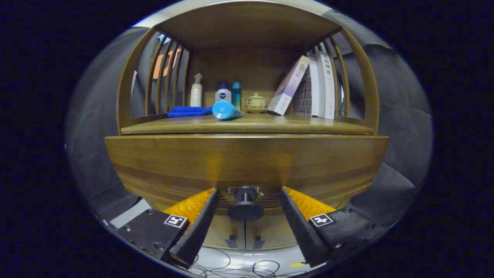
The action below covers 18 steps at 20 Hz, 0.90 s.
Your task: Pull open the drawer, take out the items inside it, and place them on the countertop above the cabinet.
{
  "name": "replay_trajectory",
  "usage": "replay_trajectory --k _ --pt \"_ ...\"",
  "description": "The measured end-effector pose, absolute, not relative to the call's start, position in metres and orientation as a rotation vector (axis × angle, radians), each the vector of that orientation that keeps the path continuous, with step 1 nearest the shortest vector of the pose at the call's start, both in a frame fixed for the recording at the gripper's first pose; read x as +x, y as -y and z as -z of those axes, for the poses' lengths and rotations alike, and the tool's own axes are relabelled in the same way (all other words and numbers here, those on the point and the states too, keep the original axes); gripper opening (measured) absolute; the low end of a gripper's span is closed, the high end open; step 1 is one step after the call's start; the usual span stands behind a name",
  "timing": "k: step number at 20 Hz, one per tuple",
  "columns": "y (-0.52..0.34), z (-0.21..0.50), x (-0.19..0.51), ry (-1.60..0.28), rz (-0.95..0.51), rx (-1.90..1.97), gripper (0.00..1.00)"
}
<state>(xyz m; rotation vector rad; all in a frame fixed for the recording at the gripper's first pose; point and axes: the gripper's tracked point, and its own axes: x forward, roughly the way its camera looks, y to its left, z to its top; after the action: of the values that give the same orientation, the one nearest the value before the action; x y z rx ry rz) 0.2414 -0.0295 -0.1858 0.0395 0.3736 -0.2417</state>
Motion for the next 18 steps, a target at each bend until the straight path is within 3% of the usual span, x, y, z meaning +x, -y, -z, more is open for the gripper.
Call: replay_trajectory --k 9,18 --pt "0.024 0.188 0.263 -0.419 0.242 0.039 0.99" --pt "-0.012 0.137 0.189 -0.323 0.166 0.021 1.0"
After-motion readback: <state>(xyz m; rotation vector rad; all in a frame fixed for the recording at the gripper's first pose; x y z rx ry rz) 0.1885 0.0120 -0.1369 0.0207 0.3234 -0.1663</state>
